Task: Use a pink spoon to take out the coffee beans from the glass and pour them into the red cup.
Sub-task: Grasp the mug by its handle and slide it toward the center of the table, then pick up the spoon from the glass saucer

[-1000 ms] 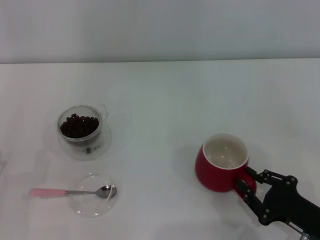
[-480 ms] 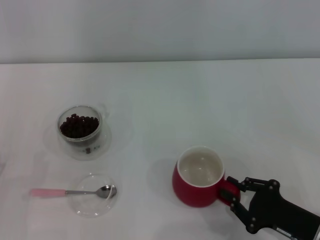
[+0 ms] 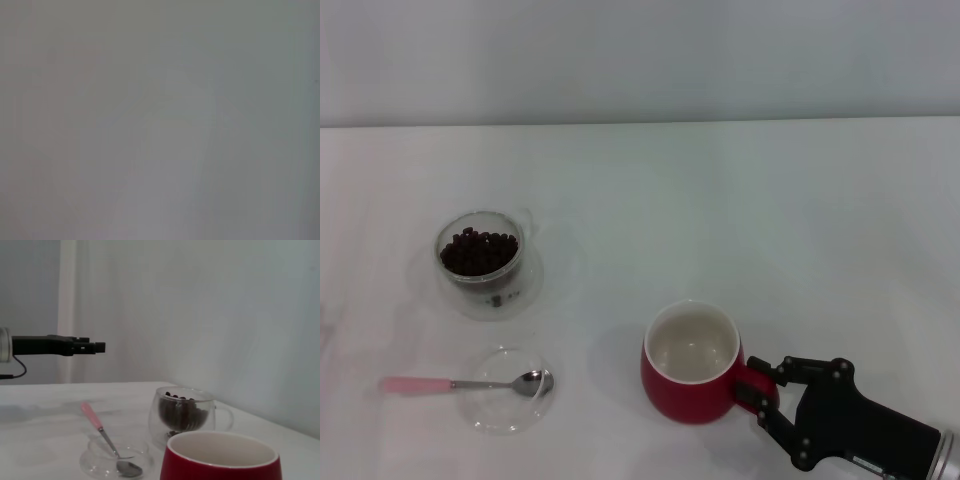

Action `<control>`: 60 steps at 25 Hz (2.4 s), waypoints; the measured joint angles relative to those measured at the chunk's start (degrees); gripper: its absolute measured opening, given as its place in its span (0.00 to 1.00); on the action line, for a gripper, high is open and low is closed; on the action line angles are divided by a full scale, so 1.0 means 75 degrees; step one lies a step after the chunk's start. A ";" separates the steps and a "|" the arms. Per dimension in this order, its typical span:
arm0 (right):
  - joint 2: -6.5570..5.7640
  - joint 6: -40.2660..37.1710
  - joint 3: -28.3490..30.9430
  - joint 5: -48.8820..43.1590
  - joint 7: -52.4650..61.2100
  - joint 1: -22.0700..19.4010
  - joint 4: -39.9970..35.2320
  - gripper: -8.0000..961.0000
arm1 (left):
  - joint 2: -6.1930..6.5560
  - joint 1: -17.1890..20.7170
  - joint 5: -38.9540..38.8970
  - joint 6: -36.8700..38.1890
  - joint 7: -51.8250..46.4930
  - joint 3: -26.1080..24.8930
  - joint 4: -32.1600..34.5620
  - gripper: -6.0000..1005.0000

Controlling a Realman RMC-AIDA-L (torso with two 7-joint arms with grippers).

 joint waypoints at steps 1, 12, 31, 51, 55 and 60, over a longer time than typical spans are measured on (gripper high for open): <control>0.0000 -0.0004 0.0012 0.0017 -0.0012 0.0004 -0.0004 0.30 | -0.0001 0.0001 0.0000 0.0004 0.0000 -0.0001 0.0000 0.88; -0.0055 0.0214 0.0624 0.0074 0.0025 -0.0073 -0.0106 0.35 | -0.0012 0.0012 -0.0001 0.0013 0.0000 0.0000 0.0000 0.88; -0.0134 -0.1743 0.0675 0.0164 0.1077 -0.0898 -0.1283 0.73 | -0.0013 0.0021 -0.0013 0.0119 -0.0013 -0.0001 -0.0021 0.88; -0.0131 -0.1761 0.2798 0.1683 0.1145 -0.1182 -0.2039 0.73 | 0.0011 0.0768 0.0032 0.1867 -0.6176 0.0613 -0.0610 0.88; -0.0134 -0.1575 0.2801 0.1743 0.1145 -0.1055 -0.2106 0.73 | 0.0036 0.0761 0.0033 0.1420 -0.7800 0.1191 -0.0632 0.88; -0.0137 -0.1512 0.2805 0.1760 0.1127 -0.0905 -0.2106 0.73 | 0.0008 0.0640 0.0045 0.0846 -0.8659 0.1539 -0.0673 0.88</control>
